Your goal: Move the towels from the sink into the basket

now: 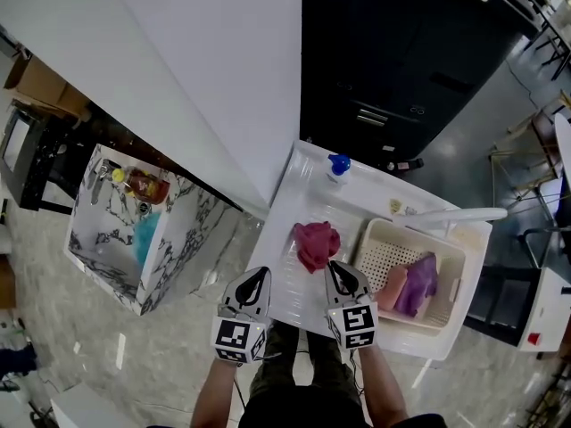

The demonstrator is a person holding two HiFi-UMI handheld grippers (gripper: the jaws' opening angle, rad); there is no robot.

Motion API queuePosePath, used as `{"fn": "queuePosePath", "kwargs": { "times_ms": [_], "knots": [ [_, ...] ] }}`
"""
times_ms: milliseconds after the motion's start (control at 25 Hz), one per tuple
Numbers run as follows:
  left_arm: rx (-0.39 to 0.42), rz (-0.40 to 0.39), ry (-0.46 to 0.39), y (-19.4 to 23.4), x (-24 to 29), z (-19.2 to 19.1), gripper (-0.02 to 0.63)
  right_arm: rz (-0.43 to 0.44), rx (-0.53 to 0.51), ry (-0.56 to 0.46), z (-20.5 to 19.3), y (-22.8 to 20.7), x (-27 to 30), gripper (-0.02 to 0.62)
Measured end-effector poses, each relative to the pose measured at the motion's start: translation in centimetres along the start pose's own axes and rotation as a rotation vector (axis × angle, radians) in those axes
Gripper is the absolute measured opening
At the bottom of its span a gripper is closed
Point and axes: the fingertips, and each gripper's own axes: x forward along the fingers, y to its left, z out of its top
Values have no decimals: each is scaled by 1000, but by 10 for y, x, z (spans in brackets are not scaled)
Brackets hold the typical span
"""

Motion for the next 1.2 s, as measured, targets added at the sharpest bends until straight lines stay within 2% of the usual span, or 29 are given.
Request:
{"fn": "queuePosePath", "kwargs": {
  "times_ms": [320,440,720,1120,1200],
  "knots": [
    [0,-8,8,4,6,0,8,1,7,57,-4,-4,22,46],
    [-5,-11,15,6,9,-2,8,32,19,100,-8,0,33,129],
    [-9,-13,29,12,15,-4,8,36,36,229,-28,-2,59,203],
    [-21,2,42,29,22,-4,8,28,37,292,-37,-3,77,207],
    [-21,3,43,31,23,-4,8,20,27,299,-38,-4,80,145]
  ]
}}
